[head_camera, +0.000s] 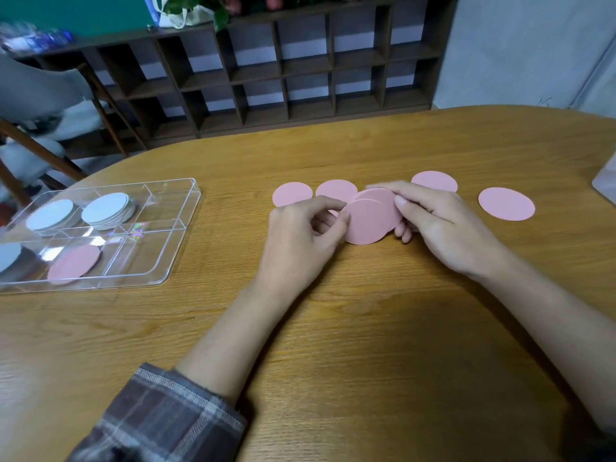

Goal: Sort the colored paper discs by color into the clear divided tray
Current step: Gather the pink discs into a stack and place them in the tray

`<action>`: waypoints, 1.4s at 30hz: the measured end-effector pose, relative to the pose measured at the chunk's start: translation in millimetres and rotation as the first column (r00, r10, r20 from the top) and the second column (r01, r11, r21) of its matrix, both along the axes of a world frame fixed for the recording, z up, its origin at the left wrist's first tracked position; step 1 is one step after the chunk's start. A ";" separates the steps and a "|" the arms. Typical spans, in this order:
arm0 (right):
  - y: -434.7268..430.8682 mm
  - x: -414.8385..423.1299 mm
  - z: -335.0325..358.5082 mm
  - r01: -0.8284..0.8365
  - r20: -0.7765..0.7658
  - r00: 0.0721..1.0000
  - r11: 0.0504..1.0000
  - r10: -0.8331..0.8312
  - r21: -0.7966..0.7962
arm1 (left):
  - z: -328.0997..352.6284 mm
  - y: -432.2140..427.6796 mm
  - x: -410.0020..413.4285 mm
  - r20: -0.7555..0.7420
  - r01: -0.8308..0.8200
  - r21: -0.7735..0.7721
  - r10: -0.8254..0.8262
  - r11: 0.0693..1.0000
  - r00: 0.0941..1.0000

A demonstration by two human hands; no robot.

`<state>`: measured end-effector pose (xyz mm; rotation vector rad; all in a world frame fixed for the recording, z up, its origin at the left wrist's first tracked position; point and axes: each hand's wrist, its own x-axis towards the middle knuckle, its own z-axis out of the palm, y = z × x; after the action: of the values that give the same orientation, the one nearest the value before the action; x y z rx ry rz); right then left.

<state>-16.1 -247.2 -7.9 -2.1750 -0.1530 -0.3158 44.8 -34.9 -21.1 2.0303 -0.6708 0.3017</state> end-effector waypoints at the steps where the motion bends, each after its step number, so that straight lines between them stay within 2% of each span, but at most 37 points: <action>1: 0.9 -0.8 -0.3 -0.016 0.001 1.000 1.000 0.016 -0.012 | 0.5 0.0 0.1 -0.020 -0.007 -0.010 0.007 1.000 1.000; 5: 2.7 0.2 -4.9 -0.029 -0.011 1.000 0.990 0.027 -0.139 | 1.2 0.8 0.6 -0.069 -0.026 -0.018 0.024 1.000 0.997; 9: 4.2 0.1 -2.9 0.003 0.023 1.000 0.976 0.002 -0.218 | -0.3 1.7 3.4 -0.024 -0.007 0.038 0.008 0.999 1.000; 12: 1.8 -0.7 -2.7 0.054 0.022 0.998 0.979 -0.050 -0.197 | -1.3 10.0 10.3 0.068 -0.051 0.228 0.037 0.972 0.997; 15: -3.0 0.2 -1.9 0.134 0.020 0.991 0.980 -0.132 -0.144 | -2.7 17.8 14.3 0.024 -0.073 0.410 0.069 0.909 0.997; 17: -4.6 0.8 -1.7 0.165 0.017 0.986 0.980 -0.164 -0.113 | -3.1 18.7 14.8 0.023 -0.071 0.448 0.068 0.891 0.997; 27: -4.7 1.1 -2.7 0.189 0.018 0.982 0.976 -0.188 -0.112 | 8.5 15.5 7.5 0.156 -0.099 0.410 0.038 0.907 0.987; 34: -3.0 0.7 -2.7 0.179 0.023 0.984 0.980 -0.178 -0.089 | 7.2 13.2 5.8 0.294 -0.062 0.167 0.010 0.984 0.956; 38: 0.1 -0.2 -2.4 0.138 0.025 0.990 0.985 -0.137 -0.103 | 6.0 7.1 3.4 0.197 -0.013 0.064 0.000 0.998 0.980; 42: 2.4 -0.4 -3.3 0.071 -0.002 0.997 0.997 -0.072 -0.037 | 2.2 2.2 0.6 0.101 0.022 0.017 -0.024 1.000 0.995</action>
<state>-16.5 -244.8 -11.2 -2.2206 -0.0796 -0.3522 45.5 -32.7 -18.9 2.0316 -0.7609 0.3887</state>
